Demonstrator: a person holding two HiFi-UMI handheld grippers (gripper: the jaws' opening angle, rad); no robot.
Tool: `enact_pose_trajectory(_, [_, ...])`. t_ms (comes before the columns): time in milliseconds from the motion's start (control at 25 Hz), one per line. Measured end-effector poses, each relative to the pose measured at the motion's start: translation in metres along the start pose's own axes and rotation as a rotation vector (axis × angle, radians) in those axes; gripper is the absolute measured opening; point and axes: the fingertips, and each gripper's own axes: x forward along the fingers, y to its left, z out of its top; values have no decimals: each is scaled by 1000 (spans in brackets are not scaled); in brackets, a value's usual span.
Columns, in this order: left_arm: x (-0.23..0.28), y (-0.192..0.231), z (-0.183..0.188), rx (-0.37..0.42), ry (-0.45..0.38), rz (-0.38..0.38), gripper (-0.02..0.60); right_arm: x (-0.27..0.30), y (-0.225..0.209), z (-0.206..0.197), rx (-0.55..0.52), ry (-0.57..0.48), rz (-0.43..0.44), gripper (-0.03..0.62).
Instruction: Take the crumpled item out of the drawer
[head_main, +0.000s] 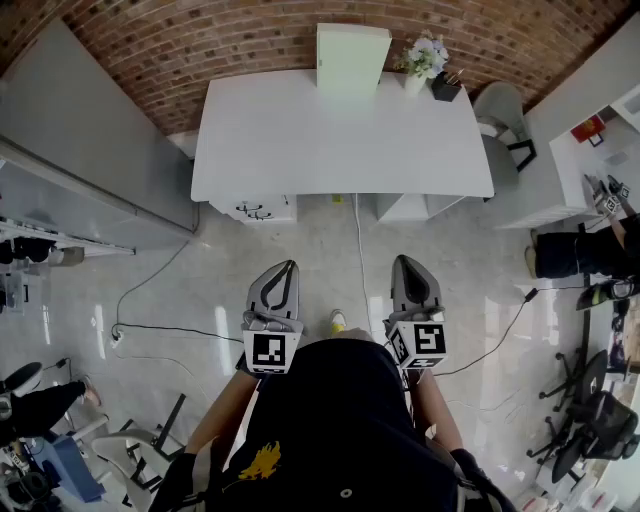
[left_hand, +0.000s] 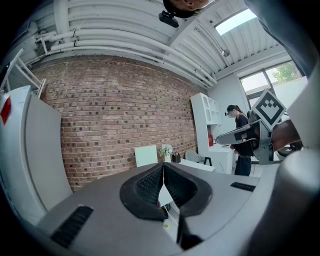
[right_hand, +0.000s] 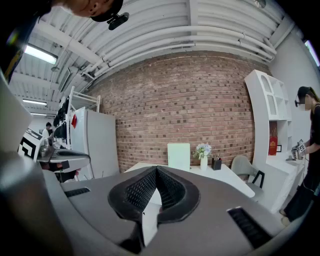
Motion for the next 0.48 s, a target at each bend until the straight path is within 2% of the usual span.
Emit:
enact_pose_trajectory(200, [11, -11, -13, 52, 25, -33, 18, 0, -21, 1, -16, -19, -9, 26])
enact_pose_trajectory(360, [10, -12, -19, -2, 41, -27, 18, -2, -29, -4, -19, -19, -5, 26])
enact_pose_trajectory(480, [10, -13, -20, -2, 51, 4, 19, 0, -36, -8, 11, -25, 16, 26])
